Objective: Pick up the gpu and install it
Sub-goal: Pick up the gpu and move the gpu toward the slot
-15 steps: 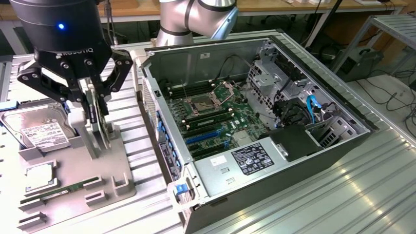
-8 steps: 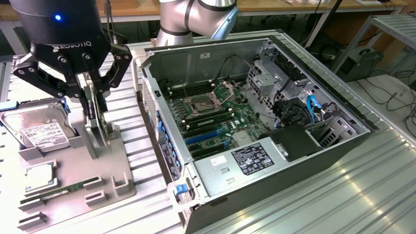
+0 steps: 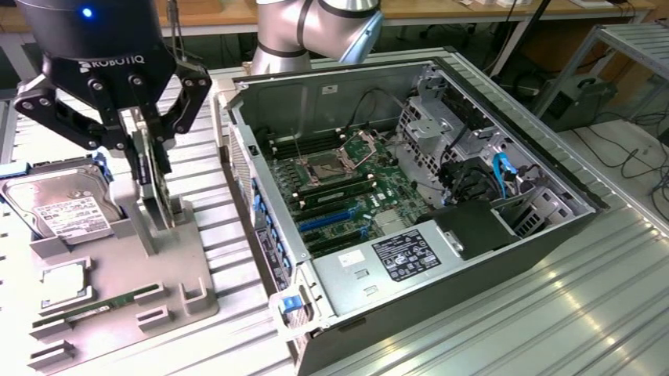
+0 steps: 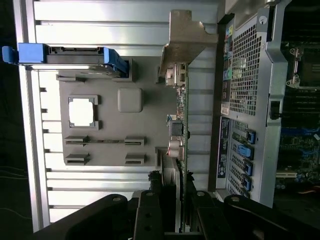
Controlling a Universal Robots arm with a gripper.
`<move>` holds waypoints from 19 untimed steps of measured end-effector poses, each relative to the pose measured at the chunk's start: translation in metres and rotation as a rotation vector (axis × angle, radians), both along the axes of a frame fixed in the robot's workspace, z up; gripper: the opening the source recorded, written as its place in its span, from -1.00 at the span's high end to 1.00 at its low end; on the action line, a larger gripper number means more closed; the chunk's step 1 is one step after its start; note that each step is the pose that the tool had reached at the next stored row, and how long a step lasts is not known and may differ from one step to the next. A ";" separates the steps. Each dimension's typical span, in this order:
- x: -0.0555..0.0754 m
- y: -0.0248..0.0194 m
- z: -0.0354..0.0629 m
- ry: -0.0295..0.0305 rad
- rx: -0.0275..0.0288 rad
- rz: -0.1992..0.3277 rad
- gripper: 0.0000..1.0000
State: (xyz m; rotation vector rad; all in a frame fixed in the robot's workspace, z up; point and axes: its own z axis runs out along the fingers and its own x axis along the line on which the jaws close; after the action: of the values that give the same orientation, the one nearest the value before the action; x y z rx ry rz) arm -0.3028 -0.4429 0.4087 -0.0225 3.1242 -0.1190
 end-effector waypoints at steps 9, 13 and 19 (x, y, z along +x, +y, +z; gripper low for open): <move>0.000 0.0000 0.0135 -0.0001 -0.0004 0.000 0.45; 0.000 0.0000 0.0213 0.0000 -0.0004 0.000 0.45; 0.000 0.0000 0.0315 -0.0001 -0.0003 0.000 0.45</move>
State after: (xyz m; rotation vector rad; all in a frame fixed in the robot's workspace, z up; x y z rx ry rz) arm -0.3028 -0.4429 0.4402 -0.0224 3.1241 -0.1195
